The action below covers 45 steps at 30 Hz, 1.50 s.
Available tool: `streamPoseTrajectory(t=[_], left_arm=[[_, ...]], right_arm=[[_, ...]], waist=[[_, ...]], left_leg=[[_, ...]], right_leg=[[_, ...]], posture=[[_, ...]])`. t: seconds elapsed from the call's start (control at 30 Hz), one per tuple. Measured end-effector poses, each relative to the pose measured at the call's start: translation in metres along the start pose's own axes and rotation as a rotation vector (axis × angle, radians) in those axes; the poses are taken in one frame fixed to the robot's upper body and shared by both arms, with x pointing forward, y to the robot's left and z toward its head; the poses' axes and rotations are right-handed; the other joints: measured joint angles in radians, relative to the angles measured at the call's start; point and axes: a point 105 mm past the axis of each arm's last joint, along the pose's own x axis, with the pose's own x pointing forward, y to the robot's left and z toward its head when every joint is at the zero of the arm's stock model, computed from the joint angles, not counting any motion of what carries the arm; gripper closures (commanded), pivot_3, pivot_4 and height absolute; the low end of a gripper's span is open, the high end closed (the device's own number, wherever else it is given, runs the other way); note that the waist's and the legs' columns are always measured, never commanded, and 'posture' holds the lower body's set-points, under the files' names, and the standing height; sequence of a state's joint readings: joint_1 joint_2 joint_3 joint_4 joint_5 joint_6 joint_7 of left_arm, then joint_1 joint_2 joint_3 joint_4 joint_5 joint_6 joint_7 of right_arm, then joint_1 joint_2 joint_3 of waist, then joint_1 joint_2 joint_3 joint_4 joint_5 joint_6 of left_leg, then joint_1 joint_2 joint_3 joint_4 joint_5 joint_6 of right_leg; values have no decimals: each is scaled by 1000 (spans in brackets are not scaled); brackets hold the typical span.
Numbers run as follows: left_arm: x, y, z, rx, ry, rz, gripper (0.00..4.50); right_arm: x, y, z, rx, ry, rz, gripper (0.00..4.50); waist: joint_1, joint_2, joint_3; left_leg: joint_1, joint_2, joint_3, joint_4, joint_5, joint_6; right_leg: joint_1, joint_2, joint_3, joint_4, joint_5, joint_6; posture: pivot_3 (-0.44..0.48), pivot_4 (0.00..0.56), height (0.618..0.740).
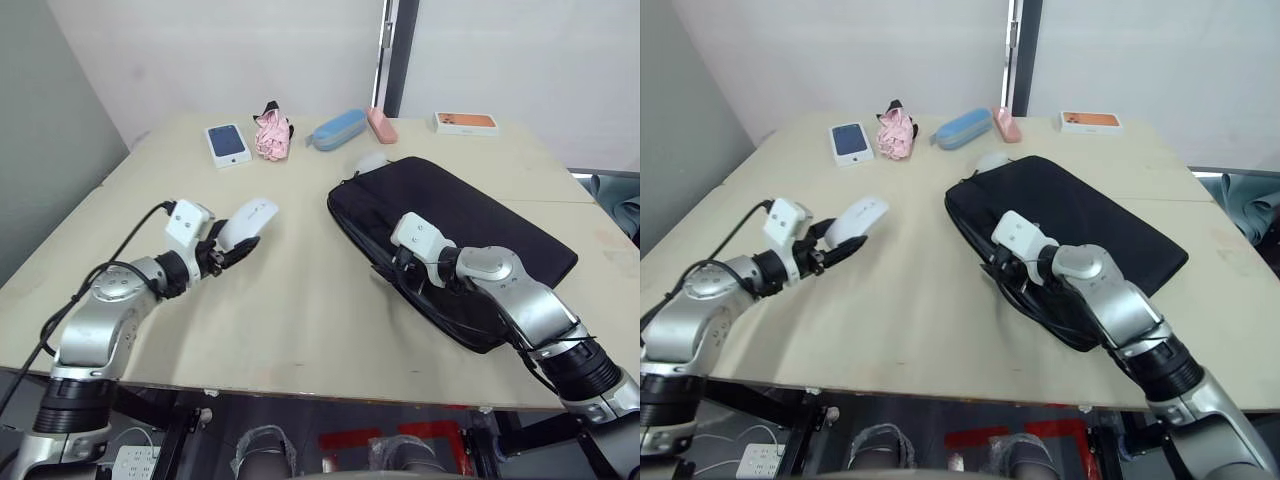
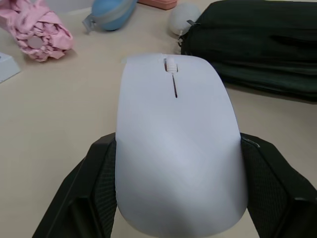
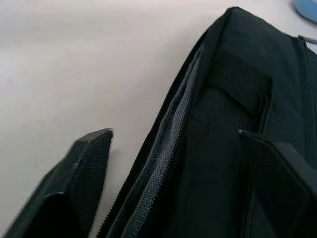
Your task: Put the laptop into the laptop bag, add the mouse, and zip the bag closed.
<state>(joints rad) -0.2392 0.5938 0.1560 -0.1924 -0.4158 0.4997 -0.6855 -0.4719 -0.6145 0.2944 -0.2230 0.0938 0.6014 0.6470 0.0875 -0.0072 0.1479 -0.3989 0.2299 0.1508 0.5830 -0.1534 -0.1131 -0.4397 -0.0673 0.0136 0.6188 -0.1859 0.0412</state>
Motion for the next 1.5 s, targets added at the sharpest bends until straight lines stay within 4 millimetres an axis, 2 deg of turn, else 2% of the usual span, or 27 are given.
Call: streamPoseTrajectory(t=[0.3, 0.33, 0.6, 0.8, 0.93, 1.07, 1.23, 1.5], left_arm=[[3, -2, -1, 31, 0, 4, 1695], [3, -2, -1, 34, -2, 3, 1695], [2, -5, -2, 46, -8, -30, 1695], [2, -7, -6, 68, 11, -74, 1695], [7, -16, -5, 83, 12, -141, 1695], [27, -33, 6, 116, -35, -224, 1695], [62, -65, 8, 83, -85, -317, 1695], [110, -87, 3, 65, -65, -345, 1695]], right_arm=[[-2, -5, -9, 81, 45, -3, 4342], [-2, -5, -9, 87, 43, -3, 4488], [-4, -7, -6, 182, 26, 3, 4488], [-7, -18, 25, 320, -96, 28, 4488], [-11, -26, 43, 401, -159, 42, 4488], [-18, -33, 64, 473, -237, 78, 4488], [-23, -38, 77, 520, -283, 104, 4488], [-33, -59, 96, 594, -350, 72, 4488]], waist=[[-6, 0, 0], [-6, 0, 0], [-5, 0, 0], [-17, 0, 0], [-19, 0, 0], [-16, 0, 0], [-11, 0, 0], [-6, 0, 0]], left_leg=[[1, 0, 0, 2, 0, 0], [1, 0, 0, 2, 0, 0], [2, 0, 0, 3, 0, 0], [4, 0, 1, 4, 0, 0], [5, 0, 1, 4, 1, 0], [6, 0, 2, 4, 1, 0], [8, 0, 5, 4, 1, 0], [9, 0, 6, 4, 1, 0]], right_leg=[[0, 0, 1, 3, 0, 0], [0, 0, 1, 4, 0, 0], [1, 0, 1, 5, 0, 0], [1, 0, 3, 9, 0, -1], [0, 0, 4, 9, 0, -1], [1, 1, 5, 10, 0, -1], [1, 1, 7, 11, 0, -1], [0, 1, 9, 12, 0, -1]], posture=[[0, 150, 740], [0, 150, 740], [0, 150, 740], [0, 150, 740], [0, 150, 740], [0, 150, 740], [0, 150, 740], [0, 150, 740]])
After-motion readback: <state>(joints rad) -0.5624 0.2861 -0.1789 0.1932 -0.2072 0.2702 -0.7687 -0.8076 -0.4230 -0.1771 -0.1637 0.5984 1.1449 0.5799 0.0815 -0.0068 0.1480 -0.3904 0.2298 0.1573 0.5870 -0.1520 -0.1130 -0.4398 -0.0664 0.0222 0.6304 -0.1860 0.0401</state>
